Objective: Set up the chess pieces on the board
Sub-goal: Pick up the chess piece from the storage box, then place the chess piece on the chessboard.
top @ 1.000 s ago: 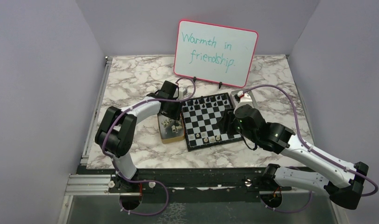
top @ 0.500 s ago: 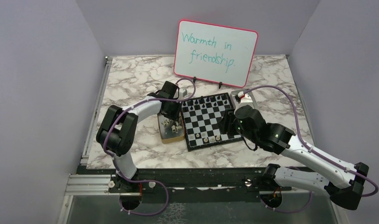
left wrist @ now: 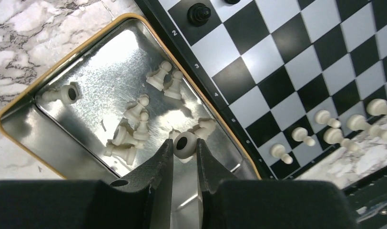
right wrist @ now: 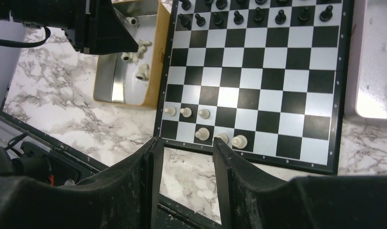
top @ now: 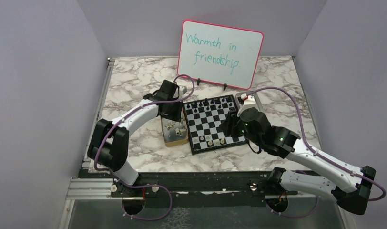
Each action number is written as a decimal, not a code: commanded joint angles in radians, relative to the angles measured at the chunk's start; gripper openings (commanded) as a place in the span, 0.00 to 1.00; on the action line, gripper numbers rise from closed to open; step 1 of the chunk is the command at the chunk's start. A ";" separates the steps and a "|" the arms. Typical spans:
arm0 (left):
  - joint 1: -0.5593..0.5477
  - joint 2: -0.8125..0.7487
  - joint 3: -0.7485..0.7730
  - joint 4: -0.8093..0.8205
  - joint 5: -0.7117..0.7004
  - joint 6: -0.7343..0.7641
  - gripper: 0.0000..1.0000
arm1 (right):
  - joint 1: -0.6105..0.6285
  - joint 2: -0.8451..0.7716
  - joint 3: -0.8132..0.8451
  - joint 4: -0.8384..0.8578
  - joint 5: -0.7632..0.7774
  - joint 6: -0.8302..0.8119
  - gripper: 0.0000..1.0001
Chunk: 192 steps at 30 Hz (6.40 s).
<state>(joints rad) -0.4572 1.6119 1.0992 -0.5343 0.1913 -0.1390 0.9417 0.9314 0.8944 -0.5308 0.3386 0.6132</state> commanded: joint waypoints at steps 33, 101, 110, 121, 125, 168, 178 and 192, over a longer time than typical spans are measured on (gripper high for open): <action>0.020 -0.374 -0.051 0.150 0.584 -0.535 0.04 | 0.009 0.204 -0.272 1.204 -0.559 -1.306 0.44; 0.029 -0.392 -0.131 0.268 0.611 -0.688 0.04 | 0.012 0.205 -0.341 1.192 -0.549 -1.273 0.23; 0.029 -0.406 -0.173 0.348 0.647 -0.764 0.04 | 0.012 0.196 -0.372 1.248 -0.506 -1.242 0.01; 0.029 -0.419 -0.187 0.366 0.613 -0.753 0.53 | 0.012 0.110 -0.386 1.212 -0.404 -1.075 0.01; 0.029 -0.413 -0.167 0.357 0.573 -0.704 0.67 | 0.012 0.068 -0.351 1.062 -0.264 -0.879 0.01; 0.029 -0.524 -0.284 0.142 -0.237 0.004 0.99 | -0.164 0.055 -0.338 0.216 -0.015 -0.091 0.01; 0.029 -0.530 -0.288 0.145 -0.236 0.002 0.99 | -0.164 0.110 -0.333 0.247 -0.038 -0.073 0.01; 0.029 -0.529 -0.286 0.145 -0.239 0.005 0.99 | -0.164 0.210 -0.305 0.280 -0.055 -0.076 0.01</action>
<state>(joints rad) -0.4274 1.1019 0.8169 -0.4084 -0.0208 -0.1474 0.7834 1.1172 0.5545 -0.2882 0.2996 0.5270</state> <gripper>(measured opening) 0.989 0.111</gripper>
